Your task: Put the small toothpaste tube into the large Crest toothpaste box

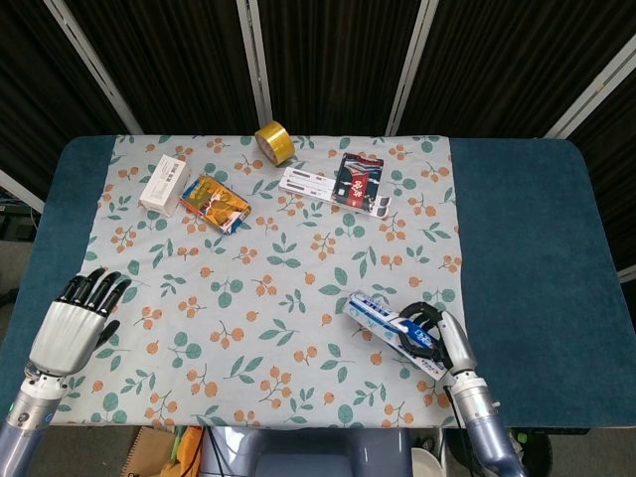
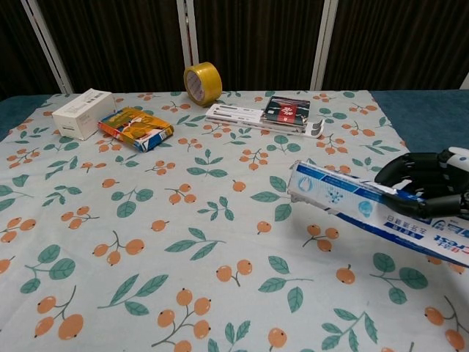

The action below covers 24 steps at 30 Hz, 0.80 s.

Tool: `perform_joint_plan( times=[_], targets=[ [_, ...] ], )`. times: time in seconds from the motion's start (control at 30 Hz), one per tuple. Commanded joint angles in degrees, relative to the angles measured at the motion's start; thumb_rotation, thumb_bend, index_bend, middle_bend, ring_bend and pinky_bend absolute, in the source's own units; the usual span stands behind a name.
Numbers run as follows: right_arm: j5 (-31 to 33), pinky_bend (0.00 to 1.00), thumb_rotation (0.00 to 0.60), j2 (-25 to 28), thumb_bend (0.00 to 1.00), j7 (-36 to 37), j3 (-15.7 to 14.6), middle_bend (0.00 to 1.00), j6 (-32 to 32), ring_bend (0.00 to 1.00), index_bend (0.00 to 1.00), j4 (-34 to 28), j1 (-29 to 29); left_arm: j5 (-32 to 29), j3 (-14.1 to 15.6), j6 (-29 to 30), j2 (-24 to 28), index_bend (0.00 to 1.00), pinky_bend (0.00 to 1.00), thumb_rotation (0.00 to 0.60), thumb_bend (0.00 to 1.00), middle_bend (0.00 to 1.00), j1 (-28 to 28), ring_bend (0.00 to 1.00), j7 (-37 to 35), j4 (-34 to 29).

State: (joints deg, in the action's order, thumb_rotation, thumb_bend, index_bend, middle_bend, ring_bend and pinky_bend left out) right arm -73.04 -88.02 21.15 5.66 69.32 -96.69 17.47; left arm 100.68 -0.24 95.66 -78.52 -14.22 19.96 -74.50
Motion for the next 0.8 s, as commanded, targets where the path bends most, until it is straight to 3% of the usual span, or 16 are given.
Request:
perform_joint_plan(
  times=[0.03,0.23,0.37,0.57,0.8],
  targets=[
    [-1.69,0.33,0.600,-0.55,0.39,-4.35,-1.21,0.44,-0.33,0.31,0.32,0.69,0.47,-0.13,-0.08,-0.21,0.07,0.25,0.33,0.600,0.04,0.25,0.13,0.23,-0.05,-0.30],
    [-1.32,0.12,0.600,1.14,0.39,-9.11,-2.19,0.23,-2.52,0.11,0.10,-1.24,1.11,-0.77,-0.32,-0.76,0.35,0.25,0.32,0.600,0.04,0.24,0.50,0.22,-0.20,-1.47],
    [0.01,0.09,0.600,3.65,0.39,-12.06,-2.53,0.15,-3.92,0.03,0.01,-4.00,1.31,-1.96,-0.43,-1.57,0.80,0.23,0.28,0.600,0.04,0.21,1.01,0.20,-0.36,-3.13],
    [0.36,0.06,0.600,11.70,0.39,-18.10,-2.70,0.08,-3.47,0.00,0.00,-9.53,1.17,-5.43,-0.55,-3.42,2.85,0.16,0.20,0.600,0.03,0.14,2.36,0.13,-1.42,-8.46],
    [-4.97,0.05,0.600,21.75,0.39,-23.76,-4.99,0.05,2.12,0.00,0.00,-10.99,-1.77,-7.78,-0.04,-4.23,5.61,0.07,0.15,0.600,0.03,0.04,4.09,0.06,-3.32,-13.81]
  ],
)
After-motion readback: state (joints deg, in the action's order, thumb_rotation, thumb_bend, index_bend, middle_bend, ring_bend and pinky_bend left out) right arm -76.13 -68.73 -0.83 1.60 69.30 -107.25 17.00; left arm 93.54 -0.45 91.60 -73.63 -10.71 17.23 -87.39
